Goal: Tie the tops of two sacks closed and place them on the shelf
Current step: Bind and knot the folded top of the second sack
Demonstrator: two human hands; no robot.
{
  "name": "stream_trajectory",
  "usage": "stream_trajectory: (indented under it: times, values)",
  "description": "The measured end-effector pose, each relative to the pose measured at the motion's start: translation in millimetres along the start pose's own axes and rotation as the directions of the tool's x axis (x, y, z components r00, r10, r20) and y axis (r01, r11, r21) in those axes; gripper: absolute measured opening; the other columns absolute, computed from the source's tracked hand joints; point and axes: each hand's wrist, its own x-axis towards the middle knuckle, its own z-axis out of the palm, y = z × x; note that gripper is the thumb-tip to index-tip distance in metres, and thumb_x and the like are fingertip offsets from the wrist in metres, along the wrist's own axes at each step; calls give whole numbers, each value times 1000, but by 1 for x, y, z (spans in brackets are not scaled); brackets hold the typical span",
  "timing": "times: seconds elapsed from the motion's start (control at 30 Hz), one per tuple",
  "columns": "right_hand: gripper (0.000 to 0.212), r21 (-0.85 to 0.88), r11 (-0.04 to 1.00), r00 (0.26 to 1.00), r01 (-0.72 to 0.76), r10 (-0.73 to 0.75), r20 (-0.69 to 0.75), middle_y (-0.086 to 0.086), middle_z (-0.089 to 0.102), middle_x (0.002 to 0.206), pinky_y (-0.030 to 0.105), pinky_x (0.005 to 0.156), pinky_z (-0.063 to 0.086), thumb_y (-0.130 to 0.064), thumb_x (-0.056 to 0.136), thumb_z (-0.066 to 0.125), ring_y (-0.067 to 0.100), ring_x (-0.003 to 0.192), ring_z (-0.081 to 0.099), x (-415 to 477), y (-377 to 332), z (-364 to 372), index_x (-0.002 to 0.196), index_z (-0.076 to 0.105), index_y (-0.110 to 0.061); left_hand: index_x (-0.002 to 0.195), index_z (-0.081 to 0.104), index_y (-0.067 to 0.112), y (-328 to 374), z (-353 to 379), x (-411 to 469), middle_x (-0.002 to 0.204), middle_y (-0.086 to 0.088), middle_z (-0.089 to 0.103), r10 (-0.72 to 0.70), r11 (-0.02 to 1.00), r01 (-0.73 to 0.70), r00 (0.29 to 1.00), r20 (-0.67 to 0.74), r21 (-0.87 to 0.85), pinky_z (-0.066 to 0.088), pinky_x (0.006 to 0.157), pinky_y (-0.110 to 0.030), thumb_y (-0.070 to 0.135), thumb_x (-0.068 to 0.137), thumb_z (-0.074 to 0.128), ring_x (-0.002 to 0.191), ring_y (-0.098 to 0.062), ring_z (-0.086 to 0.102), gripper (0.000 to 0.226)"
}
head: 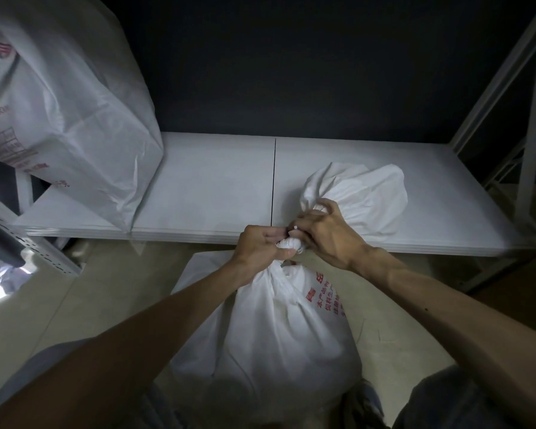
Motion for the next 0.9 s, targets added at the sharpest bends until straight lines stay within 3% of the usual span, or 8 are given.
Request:
stream_trajectory:
  times: [0.1, 0.17, 0.23, 0.33, 0.4, 0.6, 0.73, 0.9]
  values:
    - [34, -67, 997, 997, 48, -52, -65, -2, 69, 78, 37, 105, 27, -34, 98, 38, 19, 76, 66, 1, -2, 8, 93, 67, -18, 108, 74, 9, -4, 1, -2, 104, -4, 75, -25, 999, 26, 1000, 11, -21, 56, 80, -23, -12, 69, 80, 90, -6, 72, 45]
    - [20, -77, 995, 996, 62, -66, -54, 0, 67, 73, 40, 100, 37, -27, 95, 50, 22, 69, 65, -1, -3, 14, 89, 66, -16, 113, 72, 6, -4, 0, -5, 106, -5, 75, -64, 998, 65, 997, 47, -16, 56, 78, -21, -13, 71, 79, 90, -8, 72, 47]
    - [28, -79, 996, 999, 29, -31, -25, 1, 65, 71, 39, 94, 40, -33, 97, 43, 24, 66, 63, -4, -3, 17, 87, 63, -16, 112, 73, 7, -4, -1, -4, 105, -3, 75, -91, 996, 92, 991, 95, -10, 55, 79, -17, -12, 75, 76, 91, -5, 71, 41]
    - [47, -94, 996, 1000, -4, 3, -16, 0, 63, 69, 37, 86, 36, -50, 95, 25, 24, 61, 54, -6, -8, 18, 87, 59, -17, 99, 77, 10, -3, -7, -2, 101, -3, 76, -106, 992, 114, 986, 130, -51, 52, 91, -18, -10, 85, 65, 99, -10, 70, 27]
    - [45, -74, 997, 999, 0, -3, -43, 1, 63, 66, 38, 86, 35, -43, 100, 24, 25, 57, 52, -7, -11, 21, 84, 57, -17, 101, 76, 7, -6, -9, -1, 101, -6, 76, -94, 995, 98, 988, 120, -20, 51, 94, -19, -10, 89, 61, 99, -11, 69, 26]
    - [51, -8, 1000, 996, -6, 6, -85, -1, 61, 64, 29, 83, 21, -44, 101, 22, 19, 60, 50, -7, -12, 22, 81, 61, -20, 105, 71, -6, -5, -6, -2, 85, -8, 75, -131, 990, 130, 991, -11, -58, 56, 78, -19, -15, 78, 71, 76, -10, 72, 28]
    - [49, 65, 997, 996, -33, 38, -80, -6, 61, 67, 28, 85, 18, -47, 99, 21, 14, 66, 52, -11, -9, 21, 78, 58, -23, 80, 77, 5, -4, -8, -1, 77, -8, 74, -214, 977, 214, 976, -36, -5, 56, 85, -28, -6, 74, 80, 76, -16, 70, 13]
    - [53, 118, 987, 991, -107, 115, -65, -5, 62, 66, 26, 86, 19, -52, 97, 21, 16, 65, 52, -12, -13, 23, 79, 62, -24, 68, 77, 24, -10, 0, -3, 74, -2, 73, -67, 988, 70, 997, -25, 138, 54, 83, -30, 1, 81, 76, 75, -10, 66, 27]
